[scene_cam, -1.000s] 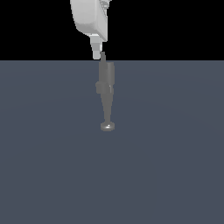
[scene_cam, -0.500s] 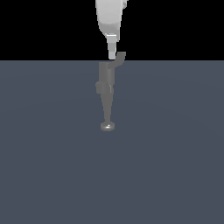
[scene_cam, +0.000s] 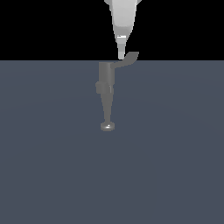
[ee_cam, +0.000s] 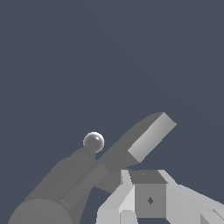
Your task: Turn on the faucet by rotating a designated handle.
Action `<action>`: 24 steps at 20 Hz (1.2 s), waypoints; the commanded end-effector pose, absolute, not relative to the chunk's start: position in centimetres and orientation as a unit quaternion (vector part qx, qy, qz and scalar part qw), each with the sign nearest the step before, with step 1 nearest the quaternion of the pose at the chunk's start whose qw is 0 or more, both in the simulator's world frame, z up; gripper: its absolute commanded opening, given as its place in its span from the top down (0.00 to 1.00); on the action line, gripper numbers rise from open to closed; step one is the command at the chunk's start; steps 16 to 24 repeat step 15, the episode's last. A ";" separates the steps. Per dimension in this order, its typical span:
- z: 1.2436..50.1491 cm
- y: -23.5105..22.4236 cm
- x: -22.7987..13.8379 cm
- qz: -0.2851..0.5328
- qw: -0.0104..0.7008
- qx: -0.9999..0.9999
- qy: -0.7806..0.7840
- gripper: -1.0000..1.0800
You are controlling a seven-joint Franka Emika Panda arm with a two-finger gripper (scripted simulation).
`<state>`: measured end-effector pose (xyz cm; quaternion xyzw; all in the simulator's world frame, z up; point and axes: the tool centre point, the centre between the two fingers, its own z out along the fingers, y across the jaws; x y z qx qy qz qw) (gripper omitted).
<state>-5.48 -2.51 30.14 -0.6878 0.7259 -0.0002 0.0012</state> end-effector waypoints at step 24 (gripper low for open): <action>29.9 -8.2 -2.1 0.000 0.000 -0.675 0.738 1.00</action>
